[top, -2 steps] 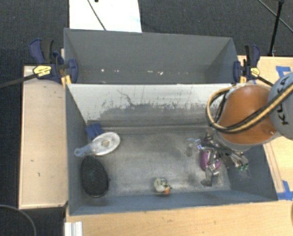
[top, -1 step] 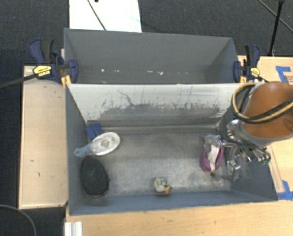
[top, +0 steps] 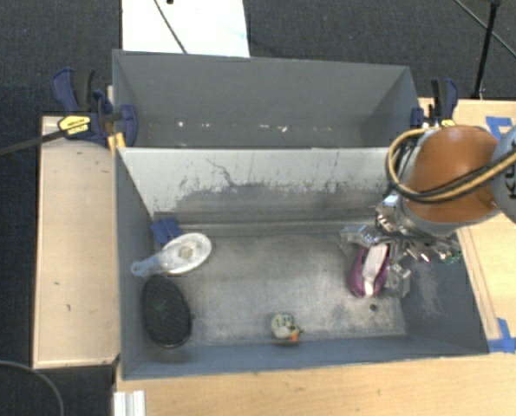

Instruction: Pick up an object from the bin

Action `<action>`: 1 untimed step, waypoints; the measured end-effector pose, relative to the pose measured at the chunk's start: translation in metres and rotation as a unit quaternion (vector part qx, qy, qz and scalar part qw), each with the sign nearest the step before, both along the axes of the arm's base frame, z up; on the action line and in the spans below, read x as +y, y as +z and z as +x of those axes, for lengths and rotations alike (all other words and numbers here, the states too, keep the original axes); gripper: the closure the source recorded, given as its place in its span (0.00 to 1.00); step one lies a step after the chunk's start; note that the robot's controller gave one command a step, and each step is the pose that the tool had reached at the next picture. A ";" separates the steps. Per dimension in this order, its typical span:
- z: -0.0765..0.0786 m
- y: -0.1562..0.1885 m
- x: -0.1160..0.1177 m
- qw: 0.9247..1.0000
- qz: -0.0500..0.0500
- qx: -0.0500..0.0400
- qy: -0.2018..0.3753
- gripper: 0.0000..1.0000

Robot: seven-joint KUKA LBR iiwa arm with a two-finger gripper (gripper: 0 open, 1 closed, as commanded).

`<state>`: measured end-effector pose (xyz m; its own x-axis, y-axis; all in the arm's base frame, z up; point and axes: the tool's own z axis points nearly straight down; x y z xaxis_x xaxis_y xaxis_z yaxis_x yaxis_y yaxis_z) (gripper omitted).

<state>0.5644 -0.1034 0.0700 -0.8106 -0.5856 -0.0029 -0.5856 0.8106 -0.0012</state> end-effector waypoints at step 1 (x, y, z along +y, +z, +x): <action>0.000 0.000 0.001 1.000 0.001 0.001 -0.002 1.00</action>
Offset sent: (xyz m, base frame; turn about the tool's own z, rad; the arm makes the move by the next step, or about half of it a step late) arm 0.0000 0.0000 0.0000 0.0000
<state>0.5642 -0.1028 0.0701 -0.8130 -0.5823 -0.0026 -0.5823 0.8130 0.0008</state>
